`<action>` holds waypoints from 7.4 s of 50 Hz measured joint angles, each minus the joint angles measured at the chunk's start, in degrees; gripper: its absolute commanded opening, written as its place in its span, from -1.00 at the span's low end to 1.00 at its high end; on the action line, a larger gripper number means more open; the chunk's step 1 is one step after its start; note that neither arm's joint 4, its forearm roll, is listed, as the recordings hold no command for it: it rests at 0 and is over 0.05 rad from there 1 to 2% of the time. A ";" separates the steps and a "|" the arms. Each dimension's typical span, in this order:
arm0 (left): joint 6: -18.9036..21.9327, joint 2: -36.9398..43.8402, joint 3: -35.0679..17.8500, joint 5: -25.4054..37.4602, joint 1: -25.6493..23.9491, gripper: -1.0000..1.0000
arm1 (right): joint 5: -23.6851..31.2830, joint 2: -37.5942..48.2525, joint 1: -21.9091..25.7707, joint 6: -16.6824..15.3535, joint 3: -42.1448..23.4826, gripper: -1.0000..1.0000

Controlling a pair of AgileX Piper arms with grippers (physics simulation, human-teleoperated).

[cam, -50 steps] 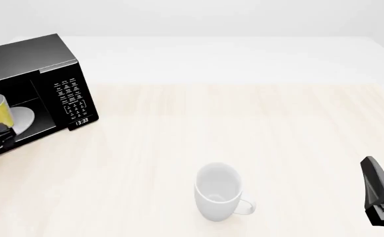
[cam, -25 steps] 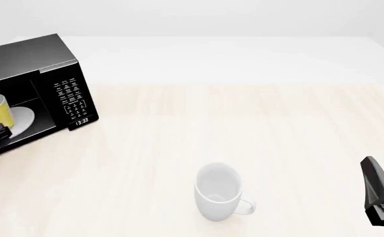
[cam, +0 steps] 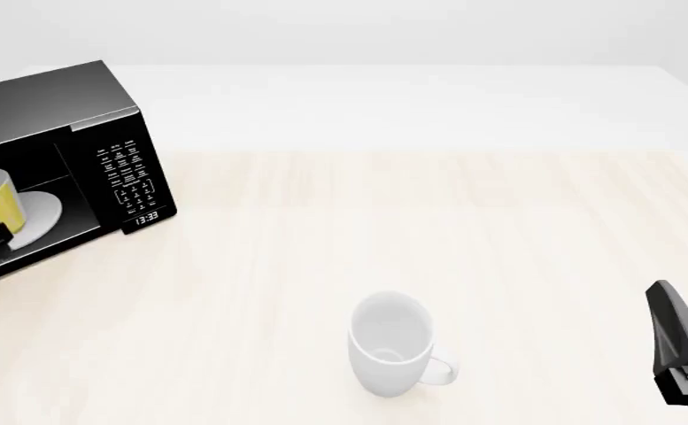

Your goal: Put the yellow and white mug in the microwave and close it.

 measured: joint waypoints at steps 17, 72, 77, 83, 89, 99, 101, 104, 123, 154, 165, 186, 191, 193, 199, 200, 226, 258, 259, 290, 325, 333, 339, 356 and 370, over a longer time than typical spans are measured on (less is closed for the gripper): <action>-0.87 -5.05 0.19 4.14 -0.46 1.00 | 0.00 0.00 0.00 0.00 0.00 1.00; -4.28 -23.89 -1.26 21.65 -2.49 1.00 | 0.00 0.00 0.00 0.00 0.00 1.00; -4.73 -25.01 -1.62 23.13 -2.86 1.00 | 0.00 0.00 0.00 0.00 0.00 1.00; -5.28 -26.48 -2.15 25.00 -3.27 1.00 | 0.00 0.00 0.00 0.00 0.00 1.00; -5.69 -28.06 -2.86 26.98 -3.62 1.00 | 0.00 0.00 0.00 0.00 0.00 1.00; -5.92 -30.97 -3.61 30.06 -4.50 1.00 | 0.00 0.00 0.00 0.00 0.00 1.00; -5.92 -31.65 -3.80 30.76 -4.68 1.00 | 0.00 0.00 0.00 0.00 0.00 1.00; -5.94 -32.62 -4.08 31.77 -4.90 1.00 | 0.00 0.00 0.00 0.00 0.00 1.00; -5.95 -38.76 -6.53 38.46 -5.40 1.00 | 0.00 0.00 0.00 0.00 0.00 1.00; -6.89 -45.34 -10.56 45.92 -2.68 1.00 | 0.00 0.00 0.00 0.00 0.00 1.00; -6.87 -46.89 -11.67 47.52 -0.76 1.00 | 0.00 0.00 0.00 0.00 0.00 1.00; -6.56 -48.72 -12.89 48.74 4.09 1.00 | 0.00 0.00 0.00 0.00 0.00 1.00; -6.52 -48.83 -13.08 48.75 5.76 1.00 | 0.00 0.00 0.00 0.00 0.00 1.00; -6.51 -48.83 -13.13 48.69 6.43 1.00 | 0.00 0.00 0.00 0.00 0.00 1.00; -6.58 -48.75 -13.26 48.52 8.16 1.00 | 0.00 0.00 0.00 0.00 0.00 1.00; -6.60 -48.72 -13.28 48.47 8.44 1.00 | 0.00 0.00 0.00 0.00 0.00 1.00; -8.24 -47.41 -14.34 48.62 17.17 1.00 | 0.00 0.00 0.00 0.00 0.00 1.00; -9.54 -43.32 -14.31 47.10 25.41 1.00 | 0.00 0.00 0.00 0.00 0.00 1.00; -9.61 -43.10 -14.31 47.01 25.64 1.00 | 0.00 0.00 0.00 0.00 0.00 1.00; -11.70 -38.29 -14.50 44.81 33.02 1.00 | 0.00 0.00 0.00 0.00 0.00 1.00; -12.83 -31.21 -13.33 40.94 42.59 1.00 | 0.00 0.00 0.00 0.00 0.00 1.00; -12.56 -29.08 -12.45 39.35 44.92 1.00 | 0.00 0.00 0.00 0.00 0.00 1.00; -12.12 -27.46 -11.88 38.21 46.56 1.00 | 0.00 0.00 0.00 0.00 0.00 1.00; -9.42 -22.94 -9.71 34.74 49.64 1.00 | 0.00 0.00 0.00 0.00 0.00 1.00; -7.10 -18.73 -8.27 32.36 50.40 1.00 | 0.00 0.00 0.00 0.00 0.00 1.00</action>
